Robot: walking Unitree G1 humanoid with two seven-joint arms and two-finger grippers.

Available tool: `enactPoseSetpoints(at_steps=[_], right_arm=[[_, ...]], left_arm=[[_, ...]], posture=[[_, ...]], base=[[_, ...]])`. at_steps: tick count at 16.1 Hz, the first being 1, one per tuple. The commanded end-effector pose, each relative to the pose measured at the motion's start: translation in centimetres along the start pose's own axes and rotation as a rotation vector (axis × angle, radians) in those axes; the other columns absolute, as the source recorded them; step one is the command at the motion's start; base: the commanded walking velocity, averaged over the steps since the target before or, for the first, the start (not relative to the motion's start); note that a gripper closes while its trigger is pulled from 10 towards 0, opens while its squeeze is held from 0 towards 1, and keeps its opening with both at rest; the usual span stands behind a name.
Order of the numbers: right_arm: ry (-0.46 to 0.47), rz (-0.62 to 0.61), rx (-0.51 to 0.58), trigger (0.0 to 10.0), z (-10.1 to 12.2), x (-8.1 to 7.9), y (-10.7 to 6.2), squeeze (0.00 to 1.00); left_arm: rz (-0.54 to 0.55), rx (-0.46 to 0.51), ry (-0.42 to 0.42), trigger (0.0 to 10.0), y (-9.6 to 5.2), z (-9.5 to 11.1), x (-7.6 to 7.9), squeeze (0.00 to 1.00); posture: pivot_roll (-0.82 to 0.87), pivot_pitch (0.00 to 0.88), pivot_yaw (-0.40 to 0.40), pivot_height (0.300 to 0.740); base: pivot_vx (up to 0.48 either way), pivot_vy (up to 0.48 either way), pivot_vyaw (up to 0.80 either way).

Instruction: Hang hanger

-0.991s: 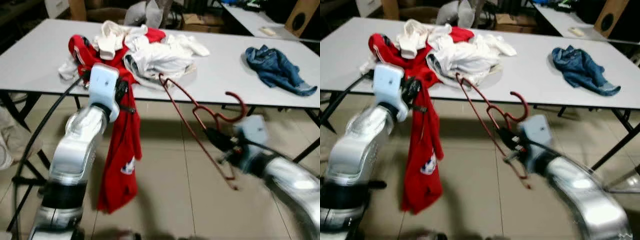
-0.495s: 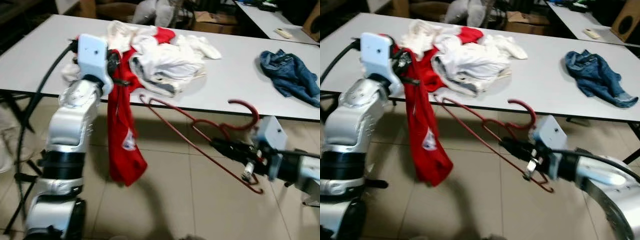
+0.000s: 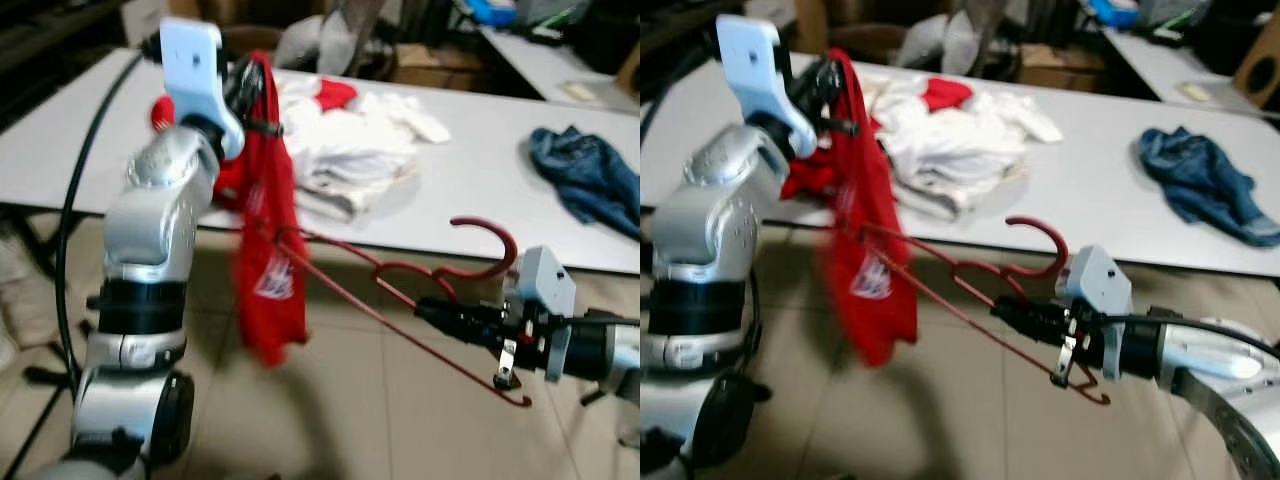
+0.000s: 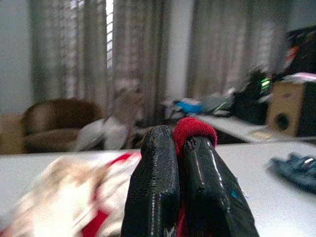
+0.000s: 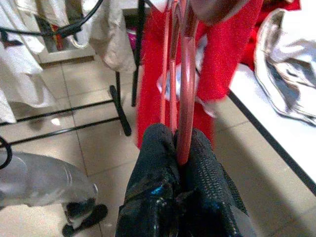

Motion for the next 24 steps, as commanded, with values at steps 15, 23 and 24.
enactPoseSetpoints(at_steps=[15,23,24], right_arm=[[-0.118,-0.071,-0.002,10.0,1.5,3.7,1.7,0.0],[-0.485,-0.912,0.55,10.0,16.7,15.1,-5.1,0.0],[-0.546,-0.969,0.715,10.0,20.0,14.7,-7.2,0.0]], left_arm=[[-0.45,0.274,-0.314,10.0,-1.8,8.9,5.3,0.0],[-0.494,0.362,-0.433,10.0,-2.6,11.0,4.9,0.0],[-0.485,0.373,-0.448,10.0,-2.6,11.1,4.8,0.0]], posture=[[0.02,0.0,-0.075,0.74],[0.03,0.0,-0.084,0.74],[0.03,0.0,-0.088,0.74]], base=[[0.352,0.0,0.0],[0.352,0.0,0.0],[0.349,0.0,0.0]])
Point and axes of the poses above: a point about 5 cm out from each wrist's last joint towards the gripper, its own y axis pointing out of the wrist towards the gripper, its own z axis along the axis of the wrist's last joint, x = y × z, the point moved 2 cm from there along y, pointing out of the wrist towards the gripper, and after that the axes turned 1 degree about y, right-handed, at the moved point
